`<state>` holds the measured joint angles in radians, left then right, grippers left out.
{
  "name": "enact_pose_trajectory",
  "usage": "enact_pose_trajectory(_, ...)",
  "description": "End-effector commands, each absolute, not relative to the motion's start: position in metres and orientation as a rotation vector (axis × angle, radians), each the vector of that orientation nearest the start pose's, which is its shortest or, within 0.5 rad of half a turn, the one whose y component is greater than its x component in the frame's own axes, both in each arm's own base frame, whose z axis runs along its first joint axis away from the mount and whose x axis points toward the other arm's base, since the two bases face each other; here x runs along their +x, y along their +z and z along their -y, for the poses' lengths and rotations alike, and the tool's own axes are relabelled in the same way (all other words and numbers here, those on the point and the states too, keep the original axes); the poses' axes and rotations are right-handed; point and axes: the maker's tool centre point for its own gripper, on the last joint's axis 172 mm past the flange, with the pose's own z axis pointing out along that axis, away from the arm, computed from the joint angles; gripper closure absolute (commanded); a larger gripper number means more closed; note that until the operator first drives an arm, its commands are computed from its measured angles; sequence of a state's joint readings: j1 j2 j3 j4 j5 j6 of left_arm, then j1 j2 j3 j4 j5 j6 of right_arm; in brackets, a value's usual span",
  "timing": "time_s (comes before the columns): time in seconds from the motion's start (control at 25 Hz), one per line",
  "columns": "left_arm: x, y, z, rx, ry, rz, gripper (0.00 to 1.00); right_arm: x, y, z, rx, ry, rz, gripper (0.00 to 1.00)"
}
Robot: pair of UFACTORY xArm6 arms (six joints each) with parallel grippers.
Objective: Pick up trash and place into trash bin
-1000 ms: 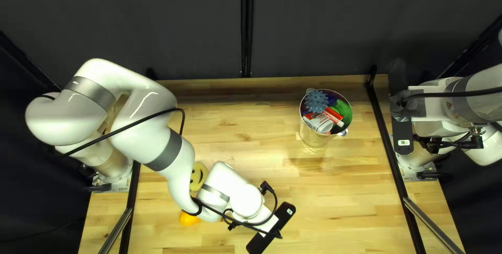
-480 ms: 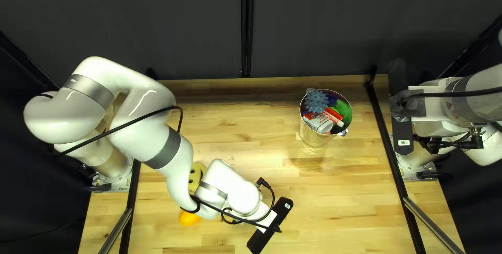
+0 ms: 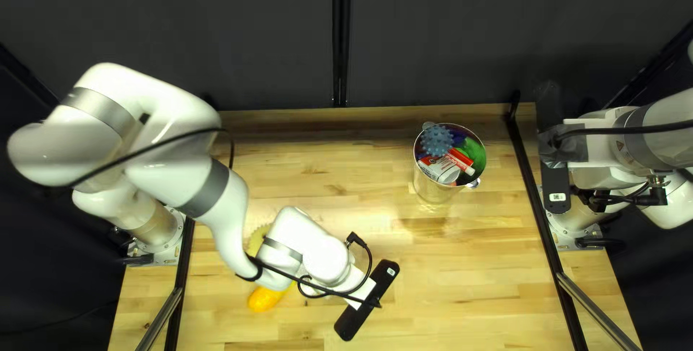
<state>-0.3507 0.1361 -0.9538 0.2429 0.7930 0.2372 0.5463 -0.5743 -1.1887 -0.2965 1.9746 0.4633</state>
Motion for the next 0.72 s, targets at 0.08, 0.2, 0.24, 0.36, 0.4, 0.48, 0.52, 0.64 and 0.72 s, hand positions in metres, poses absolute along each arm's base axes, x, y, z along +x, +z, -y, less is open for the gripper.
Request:
enact_pose_trajectory(0.08,0.474,0.157,0.103,-2.601,-0.120,-1.167,1.00,0.236,0.409,-0.049,-3.491,0.082,-0.009,0.00)
enact_pose_trajectory(0.2,0.489,0.195,0.083,-2.467,-0.185,-1.240,1.00,0.236,0.409,-0.049,-3.491,0.082,-0.009,0.00)
enact_pose_trajectory(0.24,0.497,0.208,0.076,-2.424,-0.208,-1.267,1.00,0.236,0.409,-0.049,-3.491,0.082,-0.009,0.00)
enact_pose_trajectory(0.36,0.516,0.231,0.059,-2.320,-0.274,-1.333,1.00,0.236,0.409,-0.049,-3.491,0.082,-0.009,0.00)
enact_pose_trajectory(0.4,0.528,0.242,0.048,-2.274,-0.309,-1.360,1.00,0.236,0.409,-0.049,-3.491,0.082,-0.009,0.00)
enact_pose_trajectory(0.48,0.541,0.252,0.035,-2.223,-0.350,-1.389,1.00,0.236,0.409,-0.049,-3.491,0.082,-0.009,0.00)
enact_pose_trajectory(0.52,0.551,0.261,0.025,-2.185,-0.377,-1.408,1.00,0.236,0.409,-0.049,-3.491,0.082,-0.009,0.00)
enact_pose_trajectory(0.64,0.578,0.283,0.009,-2.104,-0.420,-1.449,1.00,0.236,0.409,-0.049,-3.491,0.082,-0.009,0.00)
enact_pose_trajectory(0.72,0.595,0.298,0.000,-2.047,-0.440,-1.478,1.00,0.236,0.409,-0.049,-3.491,0.082,-0.009,0.00)
